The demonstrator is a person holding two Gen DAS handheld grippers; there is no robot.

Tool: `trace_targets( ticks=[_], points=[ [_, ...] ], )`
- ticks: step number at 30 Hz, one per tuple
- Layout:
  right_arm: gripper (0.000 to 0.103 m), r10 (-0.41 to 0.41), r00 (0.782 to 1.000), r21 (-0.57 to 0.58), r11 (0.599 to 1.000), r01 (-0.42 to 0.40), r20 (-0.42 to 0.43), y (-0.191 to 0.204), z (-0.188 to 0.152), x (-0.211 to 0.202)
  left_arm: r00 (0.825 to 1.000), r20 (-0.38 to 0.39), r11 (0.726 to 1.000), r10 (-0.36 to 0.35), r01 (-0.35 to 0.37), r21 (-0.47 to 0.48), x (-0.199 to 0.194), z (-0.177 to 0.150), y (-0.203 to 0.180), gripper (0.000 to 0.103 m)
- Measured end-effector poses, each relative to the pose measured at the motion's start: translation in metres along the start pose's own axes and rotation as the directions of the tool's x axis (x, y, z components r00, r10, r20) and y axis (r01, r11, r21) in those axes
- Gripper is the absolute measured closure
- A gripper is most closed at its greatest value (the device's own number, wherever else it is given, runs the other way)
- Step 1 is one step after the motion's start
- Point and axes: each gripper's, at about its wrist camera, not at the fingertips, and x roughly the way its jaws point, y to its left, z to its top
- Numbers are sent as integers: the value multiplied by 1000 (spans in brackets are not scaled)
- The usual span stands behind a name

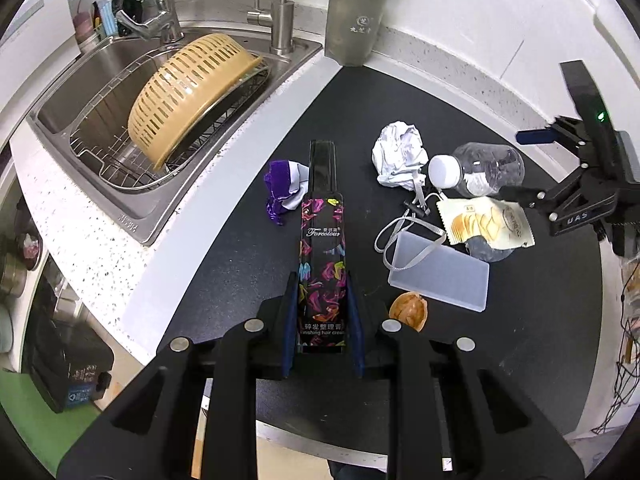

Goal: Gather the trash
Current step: 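Grasp the patterned spray bottle with the left tool while the right tool grasps the water bottle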

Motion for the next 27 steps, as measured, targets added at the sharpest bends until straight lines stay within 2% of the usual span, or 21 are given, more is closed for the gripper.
trace_targets(
  ticks=[2, 6, 8, 10, 11, 19, 27],
  points=[
    [6, 19, 1000, -90, 996, -20, -14, 3, 6, 7, 1000, 2, 1000, 4, -4, -11, -1, 0, 1, 81],
    [7, 49, 998, -189, 980, -57, -46, 4, 17, 19, 1000, 2, 999, 10, -10, -32, -4, -3, 2, 81],
    [12, 81, 994, -217, 972, -94, -68, 4, 22, 26, 1000, 3, 999, 13, -13, -45, -5, -5, 3, 81],
    [30, 99, 991, -227, 967, -117, -92, 4, 26, 34, 1000, 4, 998, 17, -17, -57, -7, -6, 5, 81],
    [30, 97, 990, -228, 966, -118, -101, 3, 29, 39, 1000, 4, 998, 18, -18, -62, -8, -7, 5, 81],
    [33, 137, 986, -166, 974, -151, -91, -3, 28, 35, 1000, 10, 996, 17, -16, -89, -13, -10, 7, 81],
    [36, 134, 991, -9, 991, -134, -13, -14, 7, 6, 1000, 19, 998, -12, 13, -69, -17, -8, -2, 81]
  ],
)
